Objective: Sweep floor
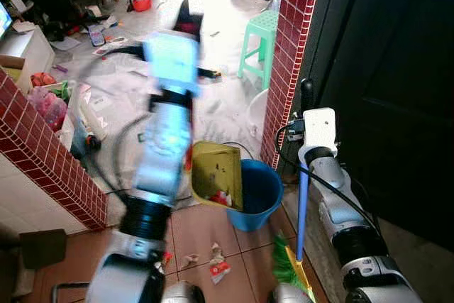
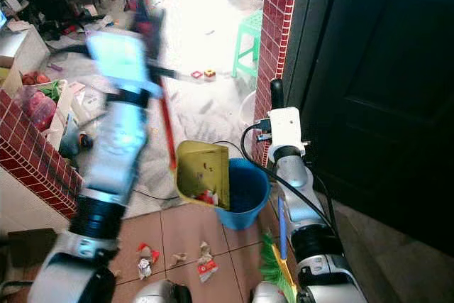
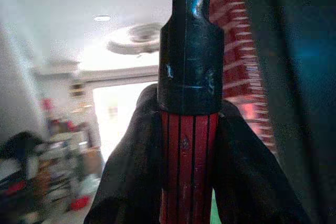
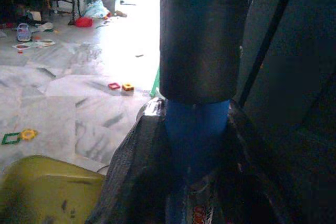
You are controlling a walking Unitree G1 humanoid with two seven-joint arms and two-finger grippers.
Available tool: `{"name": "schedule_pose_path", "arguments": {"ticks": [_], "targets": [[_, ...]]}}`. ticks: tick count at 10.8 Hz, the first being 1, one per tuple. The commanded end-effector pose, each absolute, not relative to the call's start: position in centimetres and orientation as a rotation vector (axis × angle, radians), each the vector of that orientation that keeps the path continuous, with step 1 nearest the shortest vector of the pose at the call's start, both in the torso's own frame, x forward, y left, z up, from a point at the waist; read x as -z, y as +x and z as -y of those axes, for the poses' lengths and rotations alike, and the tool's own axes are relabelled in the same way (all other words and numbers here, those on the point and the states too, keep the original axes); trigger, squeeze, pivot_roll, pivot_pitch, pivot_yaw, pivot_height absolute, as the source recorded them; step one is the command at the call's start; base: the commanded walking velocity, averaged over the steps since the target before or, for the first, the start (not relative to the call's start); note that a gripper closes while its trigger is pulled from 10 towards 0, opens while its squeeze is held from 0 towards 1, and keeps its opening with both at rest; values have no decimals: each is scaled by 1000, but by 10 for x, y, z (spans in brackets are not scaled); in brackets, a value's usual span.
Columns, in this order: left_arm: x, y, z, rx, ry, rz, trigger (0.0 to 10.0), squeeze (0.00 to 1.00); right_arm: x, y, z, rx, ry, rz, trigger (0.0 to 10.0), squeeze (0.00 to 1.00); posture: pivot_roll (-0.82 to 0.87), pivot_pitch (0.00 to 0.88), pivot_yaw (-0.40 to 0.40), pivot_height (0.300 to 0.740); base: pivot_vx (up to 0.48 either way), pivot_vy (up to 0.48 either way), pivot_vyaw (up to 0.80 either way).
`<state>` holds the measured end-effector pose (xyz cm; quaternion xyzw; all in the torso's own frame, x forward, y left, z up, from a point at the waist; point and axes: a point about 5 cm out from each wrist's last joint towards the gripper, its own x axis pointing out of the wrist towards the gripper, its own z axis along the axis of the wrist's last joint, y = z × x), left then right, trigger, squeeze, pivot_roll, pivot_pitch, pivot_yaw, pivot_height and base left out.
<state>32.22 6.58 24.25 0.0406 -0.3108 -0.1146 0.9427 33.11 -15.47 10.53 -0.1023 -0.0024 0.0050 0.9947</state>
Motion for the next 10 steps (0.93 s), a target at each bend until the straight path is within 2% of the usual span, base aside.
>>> {"name": "schedule_pose_path", "arguments": {"ticks": [1,5,7,9,10], "targets": [[-245,313,-50,355,105,696,10000,0,-114,333,150,-25,-212,51,10000,0,-135,6,66,740,0,0,0],[-230,292,-21,684,179,698,10000,0,-114,333,151,-24,-217,55,10000,0,-130,9,65,740,0,0,0],[-224,273,-3,969,425,719,10000,0,-115,333,151,-32,-238,69,10000,0,-125,7,59,740,0,0,0],[-210,263,10,1163,504,581,10000,0,-113,334,150,-33,-243,66,10000,0,-118,2,54,740,0,0,0],[-204,259,12,1205,518,543,10000,0,-114,335,147,-39,-244,70,10000,0,-120,1,53,740,0,0,0]]}}
